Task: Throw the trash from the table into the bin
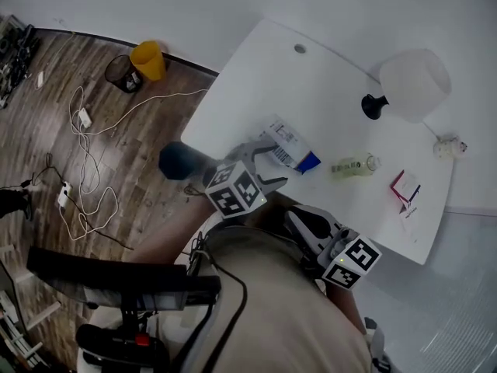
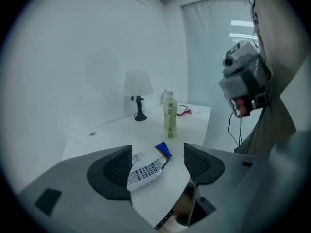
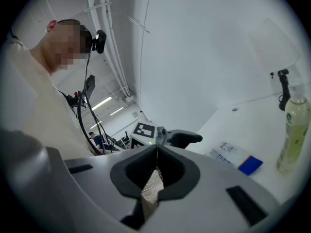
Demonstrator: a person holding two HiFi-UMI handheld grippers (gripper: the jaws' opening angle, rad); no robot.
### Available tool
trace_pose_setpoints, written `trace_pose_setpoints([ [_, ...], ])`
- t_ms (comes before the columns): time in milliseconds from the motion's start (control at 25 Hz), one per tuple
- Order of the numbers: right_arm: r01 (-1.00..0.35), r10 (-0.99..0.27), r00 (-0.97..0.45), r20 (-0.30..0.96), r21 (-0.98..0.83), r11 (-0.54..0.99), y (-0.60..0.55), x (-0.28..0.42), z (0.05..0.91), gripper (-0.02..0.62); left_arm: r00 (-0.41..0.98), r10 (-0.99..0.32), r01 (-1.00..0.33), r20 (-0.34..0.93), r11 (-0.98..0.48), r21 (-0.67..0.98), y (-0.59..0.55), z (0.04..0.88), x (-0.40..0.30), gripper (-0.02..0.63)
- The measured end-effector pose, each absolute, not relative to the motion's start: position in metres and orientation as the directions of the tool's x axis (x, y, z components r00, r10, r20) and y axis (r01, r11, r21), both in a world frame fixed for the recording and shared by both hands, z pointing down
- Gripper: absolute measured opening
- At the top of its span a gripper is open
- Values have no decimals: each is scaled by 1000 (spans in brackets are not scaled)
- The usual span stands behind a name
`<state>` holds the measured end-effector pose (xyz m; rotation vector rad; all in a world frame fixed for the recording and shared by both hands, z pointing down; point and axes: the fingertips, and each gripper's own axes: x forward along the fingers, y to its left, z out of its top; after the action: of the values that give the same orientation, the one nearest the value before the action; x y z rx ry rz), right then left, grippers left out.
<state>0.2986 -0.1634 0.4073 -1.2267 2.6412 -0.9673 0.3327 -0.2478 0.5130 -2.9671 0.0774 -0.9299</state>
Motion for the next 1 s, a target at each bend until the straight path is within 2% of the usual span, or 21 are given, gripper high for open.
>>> trace_pose_setpoints([
  [160,-653,-699,-693,174,-562,508,-173,313,403,14,723,-60,49,688,-989,-137,-253,562,371,348],
  [320,-653,-712,-685,153,-561,508,-177,337,399,14,630,-73,154,773,-964,-216,-251,605,398,348],
  [560,-659,-751,-648,128,-589,468,-166,375,404,14,563,-119,259,818,-914,-312,-243,632,425,347],
  [840,-640,-718,-685,122,-572,513,-166,382,402,14,490,-87,256,868,-937,-238,-251,650,417,342],
  [1000,-649,-723,-679,126,-565,511,-167,390,401,14,495,-39,256,868,-948,-189,-244,652,420,276],
])
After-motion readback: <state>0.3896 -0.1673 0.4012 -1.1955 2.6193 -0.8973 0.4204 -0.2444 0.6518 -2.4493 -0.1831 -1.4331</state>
